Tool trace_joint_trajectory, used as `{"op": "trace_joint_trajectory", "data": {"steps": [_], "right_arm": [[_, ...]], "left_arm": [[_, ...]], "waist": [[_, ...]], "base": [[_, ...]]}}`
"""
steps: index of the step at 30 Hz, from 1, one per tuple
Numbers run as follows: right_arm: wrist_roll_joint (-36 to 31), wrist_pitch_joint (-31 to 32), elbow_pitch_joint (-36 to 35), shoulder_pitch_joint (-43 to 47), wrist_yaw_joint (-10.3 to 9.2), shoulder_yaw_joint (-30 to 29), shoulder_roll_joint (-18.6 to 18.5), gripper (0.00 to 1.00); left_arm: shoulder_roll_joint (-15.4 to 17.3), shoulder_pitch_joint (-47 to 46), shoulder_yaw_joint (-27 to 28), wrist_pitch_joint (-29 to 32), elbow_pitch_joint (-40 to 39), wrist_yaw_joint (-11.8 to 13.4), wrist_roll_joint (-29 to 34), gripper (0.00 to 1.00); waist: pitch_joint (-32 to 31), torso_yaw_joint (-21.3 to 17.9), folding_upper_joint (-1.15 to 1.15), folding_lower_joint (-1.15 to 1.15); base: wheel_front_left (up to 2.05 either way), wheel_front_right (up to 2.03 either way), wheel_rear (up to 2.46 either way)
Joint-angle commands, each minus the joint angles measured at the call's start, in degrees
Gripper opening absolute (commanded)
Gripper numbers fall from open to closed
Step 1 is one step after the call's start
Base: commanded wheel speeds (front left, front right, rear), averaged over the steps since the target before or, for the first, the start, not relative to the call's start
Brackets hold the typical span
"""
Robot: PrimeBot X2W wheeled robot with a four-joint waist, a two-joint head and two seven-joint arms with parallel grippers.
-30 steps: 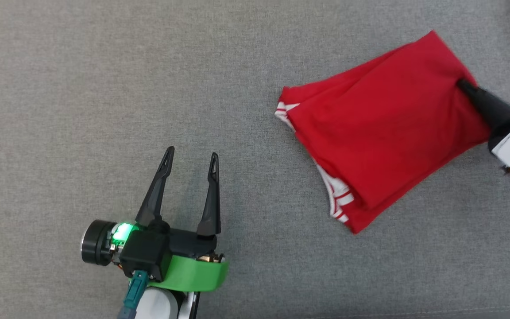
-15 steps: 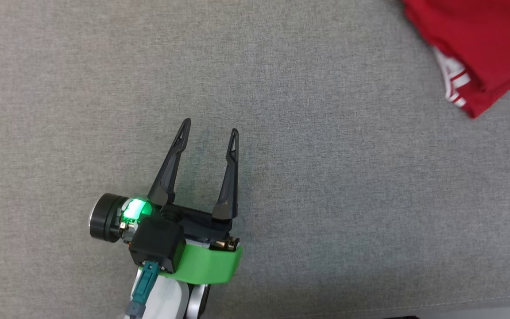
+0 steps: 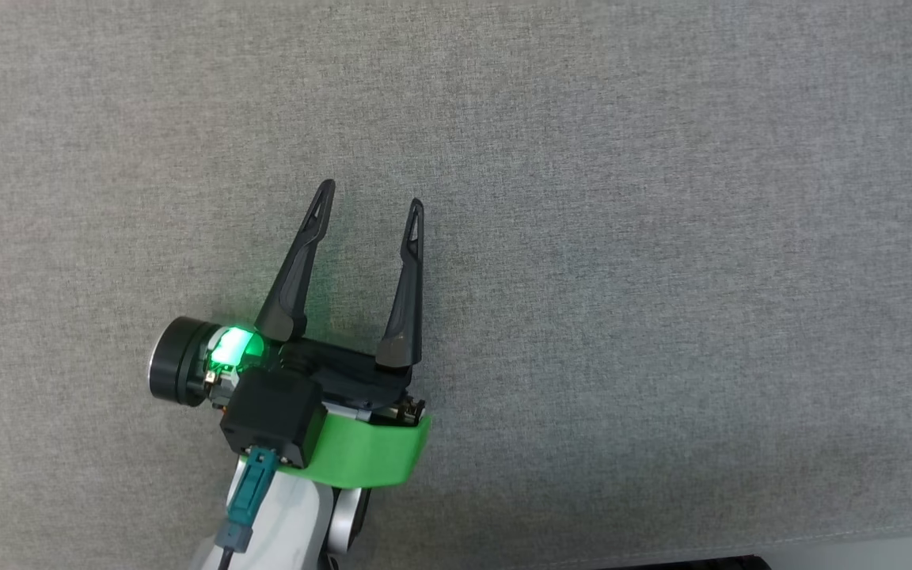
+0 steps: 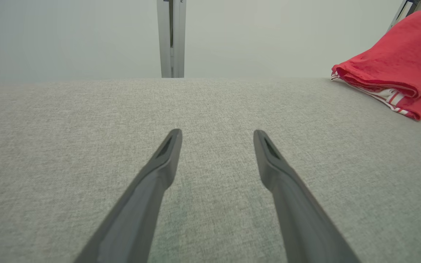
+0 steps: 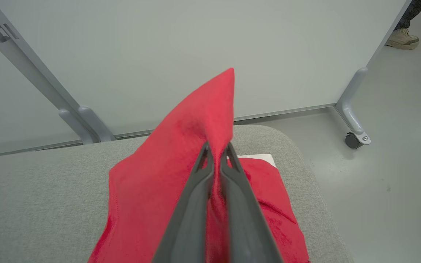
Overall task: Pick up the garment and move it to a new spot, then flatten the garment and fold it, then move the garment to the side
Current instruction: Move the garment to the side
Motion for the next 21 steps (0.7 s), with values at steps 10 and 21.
{"op": "trace_joint_trajectory", "data": {"steps": [10,21], "right_arm": [[-11.22,-8.25,13.53,-3.74,-0.03,1.34,1.14,1.00],[-25.44,-18.83,13.73,-0.28,-0.04,5.63,18.68,1.00]], "left_arm": [[0.16,-2.30,0.13,-0.16,0.30,-0.23,0.39,1.00],[0.16,1.24,2.27,-0.16,1.36,0.66,0.10,1.00]], "waist": [[1.18,1.47,0.00,-0.01],[-8.34,0.32,0.00,-0.01]], "base": [[0.00,0.00,0.00],[0.00,0.00,0.00]]}}
